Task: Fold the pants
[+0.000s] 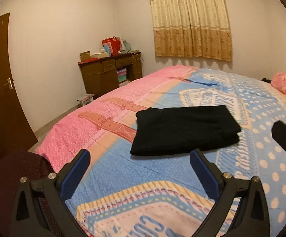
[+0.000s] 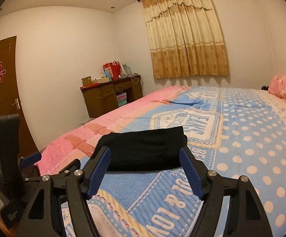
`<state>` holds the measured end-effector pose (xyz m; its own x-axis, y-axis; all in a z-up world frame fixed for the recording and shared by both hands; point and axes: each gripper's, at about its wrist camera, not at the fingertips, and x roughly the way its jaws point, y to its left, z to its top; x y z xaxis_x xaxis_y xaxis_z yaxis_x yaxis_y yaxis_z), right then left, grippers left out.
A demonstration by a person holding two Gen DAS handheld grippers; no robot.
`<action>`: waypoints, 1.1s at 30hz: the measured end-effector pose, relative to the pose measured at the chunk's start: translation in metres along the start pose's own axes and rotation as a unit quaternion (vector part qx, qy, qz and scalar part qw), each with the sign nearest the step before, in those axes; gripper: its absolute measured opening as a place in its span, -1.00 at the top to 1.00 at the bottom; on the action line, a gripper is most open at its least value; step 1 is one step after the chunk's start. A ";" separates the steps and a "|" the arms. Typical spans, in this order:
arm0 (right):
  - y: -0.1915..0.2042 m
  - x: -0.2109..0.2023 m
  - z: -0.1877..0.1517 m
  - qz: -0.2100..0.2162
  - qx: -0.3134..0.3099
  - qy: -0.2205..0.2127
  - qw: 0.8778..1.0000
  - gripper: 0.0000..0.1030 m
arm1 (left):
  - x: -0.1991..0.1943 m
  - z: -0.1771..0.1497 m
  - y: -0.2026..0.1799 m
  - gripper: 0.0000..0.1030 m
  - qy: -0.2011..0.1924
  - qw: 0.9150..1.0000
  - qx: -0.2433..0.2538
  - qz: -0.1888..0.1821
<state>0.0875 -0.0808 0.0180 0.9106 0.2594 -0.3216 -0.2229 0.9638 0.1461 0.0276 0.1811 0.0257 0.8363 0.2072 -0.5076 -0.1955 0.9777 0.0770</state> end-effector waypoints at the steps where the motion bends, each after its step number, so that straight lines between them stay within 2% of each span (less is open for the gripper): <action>1: 0.000 -0.007 0.001 -0.002 0.006 -0.006 1.000 -0.43 | -0.005 0.000 0.000 -1.00 0.001 1.000 -0.001 -0.006; 4: 0.000 -0.023 0.002 -0.003 0.023 -0.028 0.999 -0.44 | -0.019 -0.002 0.002 -1.00 -0.003 1.000 0.002 -0.011; 9: 0.007 -0.045 0.004 -0.017 0.015 -0.049 0.999 -0.45 | -0.042 -0.008 0.006 -1.00 -0.009 1.000 0.004 -0.009; 18: 0.028 -0.083 0.003 -0.012 0.003 -0.065 0.998 -0.52 | -0.075 -0.009 0.016 -1.00 -0.028 0.999 -0.010 -0.018; 21: 0.031 -0.092 0.004 -0.014 -0.001 -0.070 0.997 -0.55 | -0.086 -0.006 0.015 -1.00 -0.047 0.999 -0.007 -0.017; 26: 0.029 -0.098 0.008 -0.020 -0.009 -0.076 0.997 -0.58 | -0.093 -0.004 0.010 -1.00 -0.062 0.998 0.009 -0.005; 33: 0.025 -0.092 0.006 -0.015 0.006 -0.068 0.998 -0.59 | -0.085 -0.006 0.012 -1.00 -0.050 0.999 0.003 0.002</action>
<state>0.0001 -0.0813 0.0566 0.9557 0.2193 -0.1965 -0.1919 0.9700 0.1490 -0.0493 0.1751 0.0648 0.8824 0.2125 -0.4198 -0.1952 0.9771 0.0843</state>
